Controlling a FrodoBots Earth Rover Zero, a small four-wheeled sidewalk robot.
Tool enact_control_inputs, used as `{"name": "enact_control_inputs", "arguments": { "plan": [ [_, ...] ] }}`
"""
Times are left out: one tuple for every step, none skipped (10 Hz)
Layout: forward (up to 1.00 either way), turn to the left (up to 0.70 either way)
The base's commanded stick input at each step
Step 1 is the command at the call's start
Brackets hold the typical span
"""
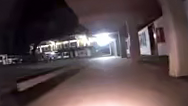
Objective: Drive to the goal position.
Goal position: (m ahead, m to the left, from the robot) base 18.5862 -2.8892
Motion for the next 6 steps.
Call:
{"name": "enact_control_inputs", "arguments": {
  "plan": [
    [1.00,-0.04],
    [1.00,-0.04],
    [1.00,-0.04],
    [1.00,-0.04],
    [1.00,-0.04],
    [1.00,-0.04]
  ]
}}
